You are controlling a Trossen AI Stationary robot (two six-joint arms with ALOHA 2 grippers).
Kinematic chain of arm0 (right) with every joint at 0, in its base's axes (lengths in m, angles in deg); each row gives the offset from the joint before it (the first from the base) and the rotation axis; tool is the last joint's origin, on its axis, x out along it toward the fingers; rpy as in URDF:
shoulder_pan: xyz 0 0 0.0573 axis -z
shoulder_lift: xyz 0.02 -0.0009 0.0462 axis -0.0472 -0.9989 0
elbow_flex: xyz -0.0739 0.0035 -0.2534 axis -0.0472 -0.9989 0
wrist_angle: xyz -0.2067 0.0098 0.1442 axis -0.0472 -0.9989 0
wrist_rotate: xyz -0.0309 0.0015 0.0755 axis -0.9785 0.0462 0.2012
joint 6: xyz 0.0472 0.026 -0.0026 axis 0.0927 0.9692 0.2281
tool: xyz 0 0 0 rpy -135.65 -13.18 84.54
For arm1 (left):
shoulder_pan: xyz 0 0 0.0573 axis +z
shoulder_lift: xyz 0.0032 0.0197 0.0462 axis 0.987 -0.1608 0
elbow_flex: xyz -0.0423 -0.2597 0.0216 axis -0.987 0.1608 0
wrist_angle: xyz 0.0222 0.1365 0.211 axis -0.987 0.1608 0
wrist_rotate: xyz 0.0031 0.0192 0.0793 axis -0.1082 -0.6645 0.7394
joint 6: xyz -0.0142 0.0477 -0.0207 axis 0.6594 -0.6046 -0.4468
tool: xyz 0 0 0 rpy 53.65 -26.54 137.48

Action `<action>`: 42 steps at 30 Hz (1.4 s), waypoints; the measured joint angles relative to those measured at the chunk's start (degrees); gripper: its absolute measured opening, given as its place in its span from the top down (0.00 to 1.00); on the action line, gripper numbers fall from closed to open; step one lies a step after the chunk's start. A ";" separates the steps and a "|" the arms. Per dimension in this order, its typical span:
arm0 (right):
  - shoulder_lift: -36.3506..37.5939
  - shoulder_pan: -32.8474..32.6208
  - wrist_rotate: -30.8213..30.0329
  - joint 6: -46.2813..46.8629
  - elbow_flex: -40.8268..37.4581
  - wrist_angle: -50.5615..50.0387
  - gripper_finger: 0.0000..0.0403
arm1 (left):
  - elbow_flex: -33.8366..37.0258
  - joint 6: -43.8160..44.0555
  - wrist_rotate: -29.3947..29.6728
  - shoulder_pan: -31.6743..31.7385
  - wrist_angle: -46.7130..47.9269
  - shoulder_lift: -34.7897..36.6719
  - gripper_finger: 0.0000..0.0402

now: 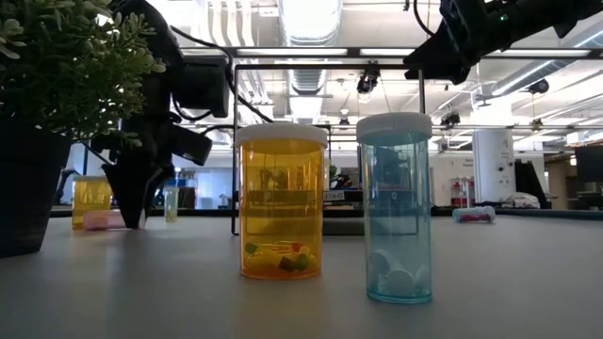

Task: Pick and place medicine bottles onto shelf by color
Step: Put the pink pill bottle on the shelf aligned with the other pink pill bottles

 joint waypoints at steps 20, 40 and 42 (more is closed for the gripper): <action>0.00 0.00 0.00 0.00 0.01 -0.01 0.38 | -1.34 0.16 1.53 0.00 -0.10 0.13 0.75; 0.00 0.00 0.00 0.00 0.01 0.01 0.38 | -14.63 -3.21 24.53 0.13 -0.07 0.20 0.75; 0.00 0.00 0.00 0.00 0.01 -0.01 0.38 | -15.66 -3.37 26.74 0.31 -0.06 0.20 0.75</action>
